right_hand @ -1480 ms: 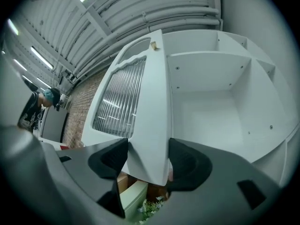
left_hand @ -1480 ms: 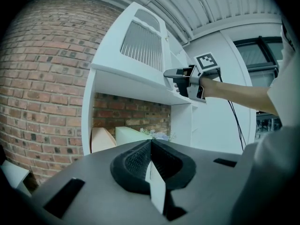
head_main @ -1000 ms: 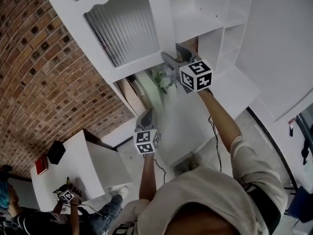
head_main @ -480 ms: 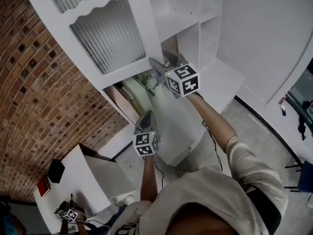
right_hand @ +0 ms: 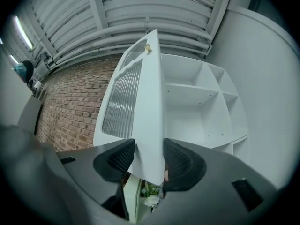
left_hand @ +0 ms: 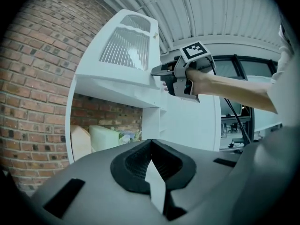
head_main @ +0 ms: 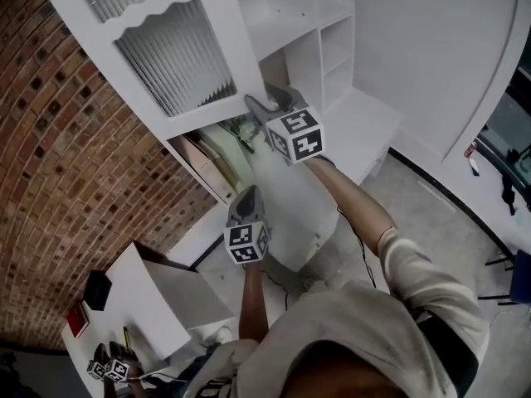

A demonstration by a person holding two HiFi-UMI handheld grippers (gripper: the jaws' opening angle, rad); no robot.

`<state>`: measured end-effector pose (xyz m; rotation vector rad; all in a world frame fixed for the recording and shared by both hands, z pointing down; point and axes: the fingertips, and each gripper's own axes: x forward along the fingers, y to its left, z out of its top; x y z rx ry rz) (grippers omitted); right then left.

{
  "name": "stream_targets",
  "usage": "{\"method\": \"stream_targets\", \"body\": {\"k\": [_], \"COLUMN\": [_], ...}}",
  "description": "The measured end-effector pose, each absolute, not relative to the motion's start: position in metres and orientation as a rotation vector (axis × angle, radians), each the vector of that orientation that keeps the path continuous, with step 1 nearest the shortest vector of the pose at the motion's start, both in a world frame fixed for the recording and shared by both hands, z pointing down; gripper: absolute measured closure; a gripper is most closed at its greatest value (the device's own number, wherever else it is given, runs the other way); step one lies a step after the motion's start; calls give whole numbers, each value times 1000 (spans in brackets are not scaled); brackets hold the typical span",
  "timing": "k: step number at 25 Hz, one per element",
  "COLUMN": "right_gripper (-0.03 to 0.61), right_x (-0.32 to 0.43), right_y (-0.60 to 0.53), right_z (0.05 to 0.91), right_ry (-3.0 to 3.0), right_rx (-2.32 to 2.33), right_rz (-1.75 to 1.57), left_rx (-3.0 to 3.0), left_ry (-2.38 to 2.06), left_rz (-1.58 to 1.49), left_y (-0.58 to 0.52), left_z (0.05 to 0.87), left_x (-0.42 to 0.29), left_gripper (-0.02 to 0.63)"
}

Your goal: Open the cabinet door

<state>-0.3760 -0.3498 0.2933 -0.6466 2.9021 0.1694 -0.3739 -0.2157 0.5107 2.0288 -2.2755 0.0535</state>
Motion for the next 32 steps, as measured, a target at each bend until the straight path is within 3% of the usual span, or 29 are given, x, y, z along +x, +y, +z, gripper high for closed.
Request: {"method": "stream_targets", "body": {"k": [19, 32], "right_gripper": [417, 436], "right_x": [-333, -302], "right_y": [-253, -204], "right_z": [296, 297], "right_ry": [2837, 2791], "right_rx": [-907, -833], "right_rz": [306, 334], "left_rx": [2241, 2353], "left_ry": [-2085, -1970], "left_rz": [107, 116], "left_y": [-164, -169], "left_z": [502, 499], "left_x": [-355, -320], "left_gripper": [588, 588]}}
